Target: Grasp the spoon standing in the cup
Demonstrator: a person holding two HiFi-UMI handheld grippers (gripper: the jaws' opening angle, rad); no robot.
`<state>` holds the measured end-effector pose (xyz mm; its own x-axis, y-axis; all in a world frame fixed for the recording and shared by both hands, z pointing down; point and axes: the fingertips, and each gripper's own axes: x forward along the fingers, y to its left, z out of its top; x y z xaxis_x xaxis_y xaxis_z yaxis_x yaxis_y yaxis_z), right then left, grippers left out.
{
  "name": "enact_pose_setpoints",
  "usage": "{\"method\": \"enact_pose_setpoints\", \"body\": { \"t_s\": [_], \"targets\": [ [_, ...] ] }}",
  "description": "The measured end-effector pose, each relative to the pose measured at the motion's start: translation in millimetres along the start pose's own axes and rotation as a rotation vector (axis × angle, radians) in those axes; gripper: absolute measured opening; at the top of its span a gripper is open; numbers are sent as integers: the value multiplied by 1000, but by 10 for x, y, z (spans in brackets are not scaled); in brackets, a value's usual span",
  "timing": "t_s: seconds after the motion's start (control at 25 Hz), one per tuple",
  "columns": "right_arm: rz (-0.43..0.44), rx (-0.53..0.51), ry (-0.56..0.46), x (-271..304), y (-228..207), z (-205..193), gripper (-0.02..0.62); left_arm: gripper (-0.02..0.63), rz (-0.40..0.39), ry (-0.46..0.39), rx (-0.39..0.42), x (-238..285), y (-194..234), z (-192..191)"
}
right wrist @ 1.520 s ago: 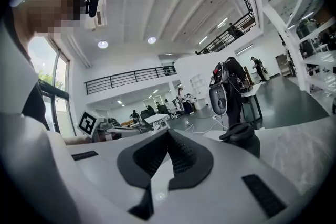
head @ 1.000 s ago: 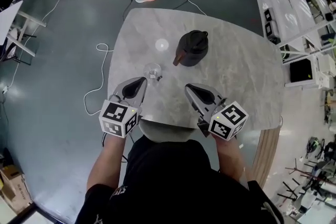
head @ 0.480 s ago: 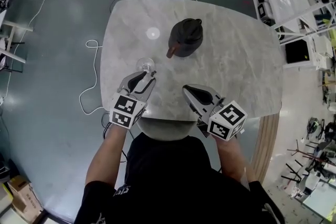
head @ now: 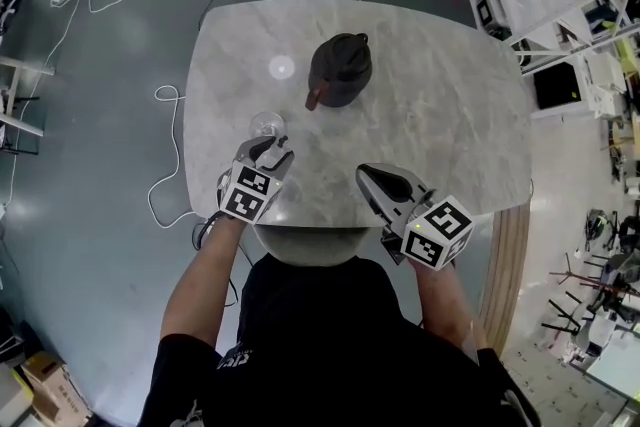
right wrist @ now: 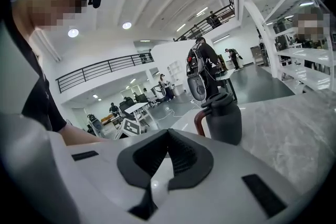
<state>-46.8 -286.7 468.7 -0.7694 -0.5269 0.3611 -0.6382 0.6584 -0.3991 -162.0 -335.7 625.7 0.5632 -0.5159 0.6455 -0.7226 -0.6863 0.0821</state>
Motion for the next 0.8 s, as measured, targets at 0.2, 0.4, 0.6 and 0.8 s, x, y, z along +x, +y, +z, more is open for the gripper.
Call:
{"method": "enact_pose_setpoints", "body": {
  "t_s": [0.2,0.4,0.6,0.8],
  "targets": [
    [-30,1,9,-103,-33,-26,-6,179,24,40,4,152,45,-82],
    [-50,-16,9,-218,-100,54,-6,123,62,76,8,235,69,-78],
    [-39,-44,-1,-219,-101,154,-5,77,77,67,4,217,80,-9],
    [-13,-63,-17,-169,-72,254,-5,48,87,22,-5,71,86,156]
  ]
}}
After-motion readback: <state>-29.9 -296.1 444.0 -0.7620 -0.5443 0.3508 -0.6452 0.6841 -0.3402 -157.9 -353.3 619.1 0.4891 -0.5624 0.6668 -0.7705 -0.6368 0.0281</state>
